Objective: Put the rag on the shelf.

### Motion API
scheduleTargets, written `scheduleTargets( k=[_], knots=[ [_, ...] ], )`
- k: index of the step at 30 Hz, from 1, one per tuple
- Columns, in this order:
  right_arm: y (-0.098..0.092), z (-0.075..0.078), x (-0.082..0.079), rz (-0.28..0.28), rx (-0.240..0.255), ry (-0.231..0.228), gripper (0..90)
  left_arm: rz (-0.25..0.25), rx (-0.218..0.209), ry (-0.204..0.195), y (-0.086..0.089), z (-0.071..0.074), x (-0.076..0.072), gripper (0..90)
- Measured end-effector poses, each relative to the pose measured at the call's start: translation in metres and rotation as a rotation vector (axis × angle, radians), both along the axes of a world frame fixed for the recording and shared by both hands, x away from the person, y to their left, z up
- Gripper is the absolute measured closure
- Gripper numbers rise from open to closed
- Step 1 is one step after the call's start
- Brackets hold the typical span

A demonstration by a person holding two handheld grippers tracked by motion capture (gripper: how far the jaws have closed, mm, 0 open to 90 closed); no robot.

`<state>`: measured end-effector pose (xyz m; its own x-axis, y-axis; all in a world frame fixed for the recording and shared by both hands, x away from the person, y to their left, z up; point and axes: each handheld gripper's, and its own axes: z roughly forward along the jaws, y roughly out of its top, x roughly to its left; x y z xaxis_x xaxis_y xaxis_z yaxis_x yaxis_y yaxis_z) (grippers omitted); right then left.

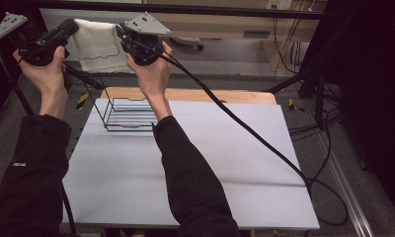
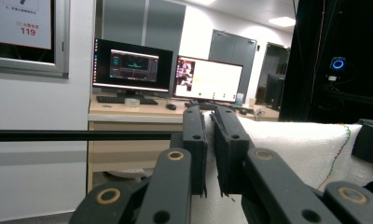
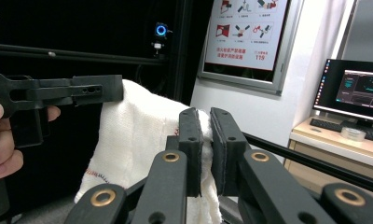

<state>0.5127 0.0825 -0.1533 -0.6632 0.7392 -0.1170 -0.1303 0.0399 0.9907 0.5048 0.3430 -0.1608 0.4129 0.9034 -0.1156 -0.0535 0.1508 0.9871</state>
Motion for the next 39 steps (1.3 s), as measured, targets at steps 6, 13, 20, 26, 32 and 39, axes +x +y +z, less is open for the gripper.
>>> scheduleTargets(
  k=[6, 13, 20, 26, 32, 39],
  knots=[
    [0.001, -0.004, 0.009, -0.005, -0.01, 0.016, 83.7, 0.001, 0.015, 0.007, 0.0, -0.004, 0.01, 83.6],
    [0.004, -0.012, 0.019, -0.02, -0.024, 0.043, 83.7, 0.005, 0.014, 0.045, 0.0, -0.014, 0.023, 83.6],
    [0.005, -0.02, 0.024, -0.024, -0.036, 0.065, 83.7, 0.008, 0.028, 0.054, 0.0, -0.02, 0.025, 83.6],
    [0.003, -0.027, 0.022, -0.022, -0.058, 0.078, 83.7, 0.002, 0.048, 0.069, 0.0, -0.029, 0.022, 83.6],
    [0.001, -0.037, 0.021, -0.017, -0.06, 0.105, 83.7, -0.008, 0.063, 0.086, 0.0, -0.041, 0.018, 83.6],
    [0.0, -0.048, 0.021, -0.01, -0.081, 0.124, 83.7, -0.025, 0.073, 0.106, 0.002, -0.055, 0.014, 83.6]
  ],
)
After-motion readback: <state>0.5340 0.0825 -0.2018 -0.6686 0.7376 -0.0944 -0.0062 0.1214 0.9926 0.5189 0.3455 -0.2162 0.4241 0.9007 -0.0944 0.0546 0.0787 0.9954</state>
